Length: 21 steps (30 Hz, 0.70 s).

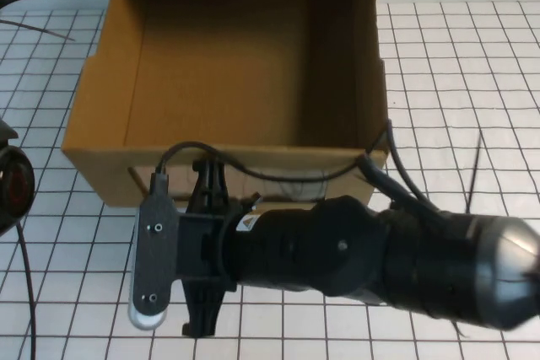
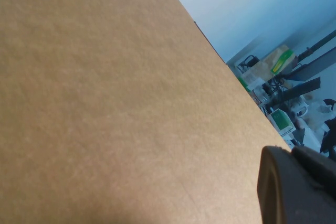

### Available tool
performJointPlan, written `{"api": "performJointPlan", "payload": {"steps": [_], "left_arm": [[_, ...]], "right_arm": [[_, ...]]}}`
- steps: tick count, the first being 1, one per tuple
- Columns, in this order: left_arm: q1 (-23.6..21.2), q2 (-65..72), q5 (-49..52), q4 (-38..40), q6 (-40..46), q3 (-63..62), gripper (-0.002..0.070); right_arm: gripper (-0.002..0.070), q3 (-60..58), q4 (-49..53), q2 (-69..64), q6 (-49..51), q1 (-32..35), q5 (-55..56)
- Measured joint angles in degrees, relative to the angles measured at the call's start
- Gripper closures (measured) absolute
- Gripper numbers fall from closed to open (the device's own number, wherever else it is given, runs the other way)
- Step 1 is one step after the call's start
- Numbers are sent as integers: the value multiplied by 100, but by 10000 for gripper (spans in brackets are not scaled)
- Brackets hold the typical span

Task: Close the shoe box
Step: Close the shoe box with your right arm

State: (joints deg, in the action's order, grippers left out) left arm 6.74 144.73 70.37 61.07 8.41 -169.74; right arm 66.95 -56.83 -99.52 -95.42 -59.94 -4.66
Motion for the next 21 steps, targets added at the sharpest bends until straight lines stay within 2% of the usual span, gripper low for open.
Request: {"api": "performJointPlan", "payload": {"steps": [7,14,21], "left_arm": [[0,0,0,20,-19,0,677],[0,0,-4,35,-19,0,677],[0,0,-3,35,38,0,678]], "right_arm": [[691,526,-26,-547,-339,550,232],[691,1775,-32,-1243,-349,1388,-303],[691,3084,-62,-2007,-349,1940,-821]]}}
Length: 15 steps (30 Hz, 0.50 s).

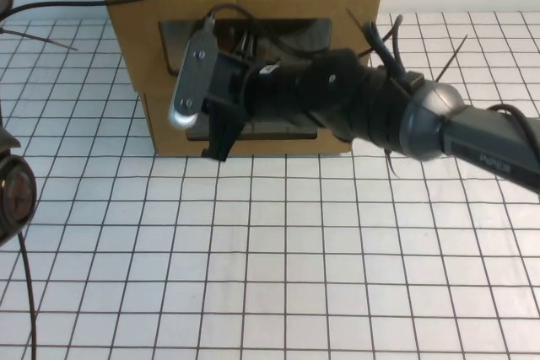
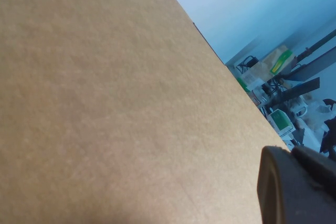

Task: Close the shoe box
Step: Close the shoe box with your right arm

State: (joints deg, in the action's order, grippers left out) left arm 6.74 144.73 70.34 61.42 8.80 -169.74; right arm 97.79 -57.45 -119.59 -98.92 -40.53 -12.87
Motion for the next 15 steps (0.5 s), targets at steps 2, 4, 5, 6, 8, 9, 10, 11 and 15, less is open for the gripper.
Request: {"api": "performJointPlan", "payload": {"steps": [2,4,5,6,8,9,10,11,15], "left_arm": [[-9,0,0,0,8,0,677],[-9,0,0,0,23,0,677],[-9,0,0,0,23,0,677],[-9,0,0,0,27,0,677],[-9,0,0,0,41,0,677],[-9,0,0,0,50,0,677],[-9,0,0,0,50,0,677],[-9,0,0,0,50,0,677],[-9,-39,12,-27,95,0,677]], "right_arm": [[691,234,-112,-143,0,114,-84],[691,411,-214,-264,0,216,-212],[691,459,-243,-296,0,261,-287],[691,480,-252,-304,0,283,-333],[691,493,-282,-304,0,293,-389],[691,502,-299,-304,0,293,-415],[691,502,-310,-304,0,293,-429],[691,502,-333,-304,0,293,-445],[691,502,-344,-225,213,335,-896]]}}
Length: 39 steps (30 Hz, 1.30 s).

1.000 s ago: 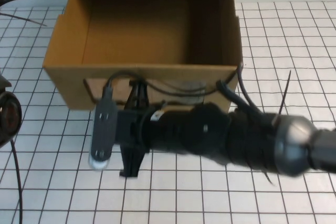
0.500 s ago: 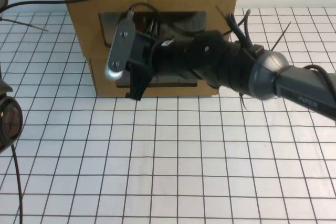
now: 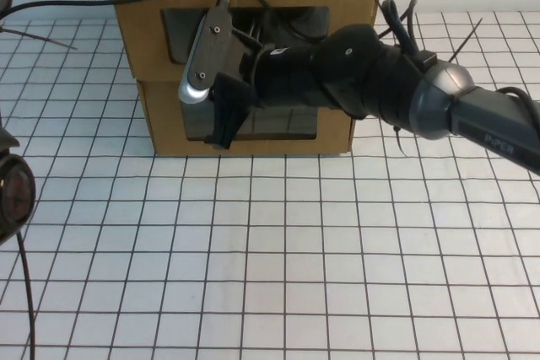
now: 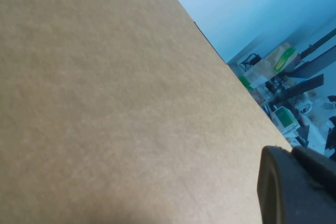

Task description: Close the shoe box

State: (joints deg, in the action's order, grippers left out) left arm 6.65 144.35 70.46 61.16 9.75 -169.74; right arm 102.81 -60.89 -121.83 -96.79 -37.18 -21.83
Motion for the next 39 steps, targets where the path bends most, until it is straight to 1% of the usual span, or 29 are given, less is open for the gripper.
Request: {"api": "performJointPlan", "payload": {"steps": [5,9,12,15,18,21,25,30,32,35,39], "left_arm": [[11,-220,74,-187,69,76,677],[46,-741,175,-365,134,135,677],[58,-1431,184,-591,174,135,677],[66,-2147,213,-1127,195,125,677],[66,-2830,235,-1796,153,105,677],[66,-3512,266,-2360,56,105,677],[66,-4332,302,-2742,21,105,677],[66,-5345,314,-3342,12,130,677],[66,-5756,304,-3607,-11,445,677],[66,-6307,293,-3724,-14,1272,677],[66,-7060,284,-3677,243,3113,677]], "right_arm": [[691,0,36,297,379,12,-1200],[691,0,143,675,732,12,-2131],[691,0,287,1068,1081,12,-2427],[691,0,491,1572,1610,12,-2455],[691,0,786,2135,2365,12,-2341],[691,17,1312,2742,3291,12,-2250],[691,40,2409,3421,4832,12,-2408],[691,44,3939,4105,6346,12,-2802],[691,44,4317,4303,6846,17,-2891],[691,53,4735,4555,7380,17,-3077],[691,-139,4984,4876,7723,17,-3318]]}}
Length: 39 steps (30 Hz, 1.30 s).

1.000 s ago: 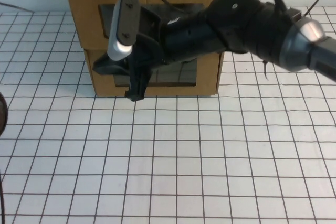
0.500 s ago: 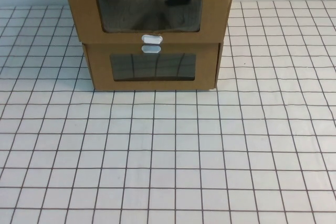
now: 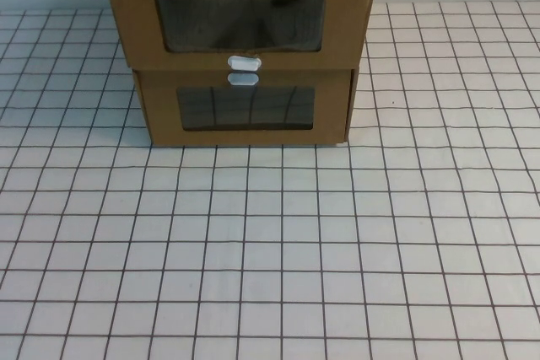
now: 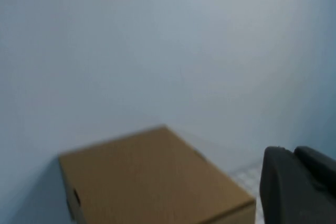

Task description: Close the shoe box

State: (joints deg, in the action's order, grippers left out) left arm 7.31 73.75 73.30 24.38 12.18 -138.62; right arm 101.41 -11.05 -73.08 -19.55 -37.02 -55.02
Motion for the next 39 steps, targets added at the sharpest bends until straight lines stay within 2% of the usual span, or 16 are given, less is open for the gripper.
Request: {"api": "performJointPlan", "payload": {"steps": [6,11,17,23,29,33,39], "left_arm": [[0,-1296,-81,-180,529,3413,677],[0,-2541,-910,-428,686,5960,677],[0,-4018,-1945,-513,600,8321,677],[0,-5411,-2713,-940,-119,10032,678],[0,-6386,-3580,-1235,-270,11351,677],[0,-6491,-4178,-1258,-270,11925,677],[0,-6499,-4369,-1289,-281,12066,677]], "right_arm": [[691,-1439,211,751,331,0,521],[691,-3249,631,1680,1029,0,1458],[691,-5381,993,2946,1845,0,2446],[691,-7164,1044,4350,2132,0,3031],[691,-8433,1234,5249,2143,0,3274],[691,-8786,1636,5364,2143,0,3524],[691,-8798,1713,5389,2143,0,3658]]}}
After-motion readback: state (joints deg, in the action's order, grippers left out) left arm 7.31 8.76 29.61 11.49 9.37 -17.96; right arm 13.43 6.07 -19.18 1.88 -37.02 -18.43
